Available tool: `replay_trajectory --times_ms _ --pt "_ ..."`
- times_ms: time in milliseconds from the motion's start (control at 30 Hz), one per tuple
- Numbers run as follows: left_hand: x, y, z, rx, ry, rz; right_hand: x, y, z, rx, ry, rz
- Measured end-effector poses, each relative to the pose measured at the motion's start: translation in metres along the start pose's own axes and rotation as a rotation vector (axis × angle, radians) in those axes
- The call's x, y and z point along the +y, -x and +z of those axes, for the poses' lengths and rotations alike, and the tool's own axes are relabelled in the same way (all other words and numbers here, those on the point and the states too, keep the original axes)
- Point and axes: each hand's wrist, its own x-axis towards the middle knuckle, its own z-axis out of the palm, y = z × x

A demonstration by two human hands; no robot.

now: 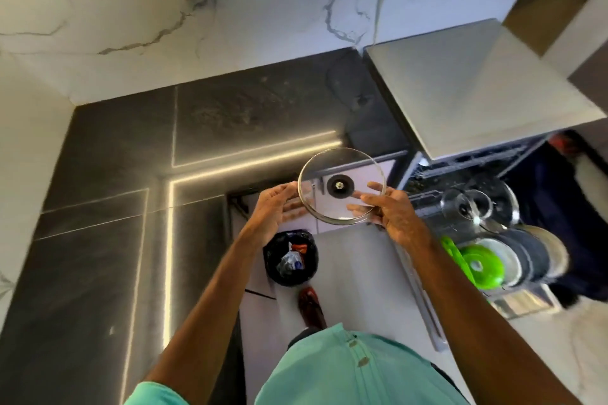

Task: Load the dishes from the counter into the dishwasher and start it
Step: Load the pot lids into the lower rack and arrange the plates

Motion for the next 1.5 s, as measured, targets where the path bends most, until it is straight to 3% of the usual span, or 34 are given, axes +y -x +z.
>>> replay_trajectory --times_ms 267,533,967,1200,1300,1500 --pt "-0.087 0.023 0.131 -0.012 -0.075 -0.219 0.009 0.092 -0.119 0.254 0.153 -0.043" --pt "-0.129 0.03 0.222 -0.06 -0.166 -0.241 0.006 0.144 -0.204 0.271 0.071 0.016" --pt "-0.139 -0.077 0.247 -0.12 -0.269 -0.406 -0.002 0.06 -0.237 0.339 -0.094 0.247" --pt "-0.133 -0.15 0.297 -0.22 -0.379 -0.474 -0.026 0.025 -0.279 0.363 -0.133 0.234" --pt "-0.136 -0.176 0.328 -0.238 -0.405 -0.514 -0.034 0.01 -0.303 0.481 -0.159 0.231" --pt "-0.16 -0.201 0.379 -0.249 -0.162 -0.654 -0.034 -0.033 -0.356 0.586 -0.271 0.289"
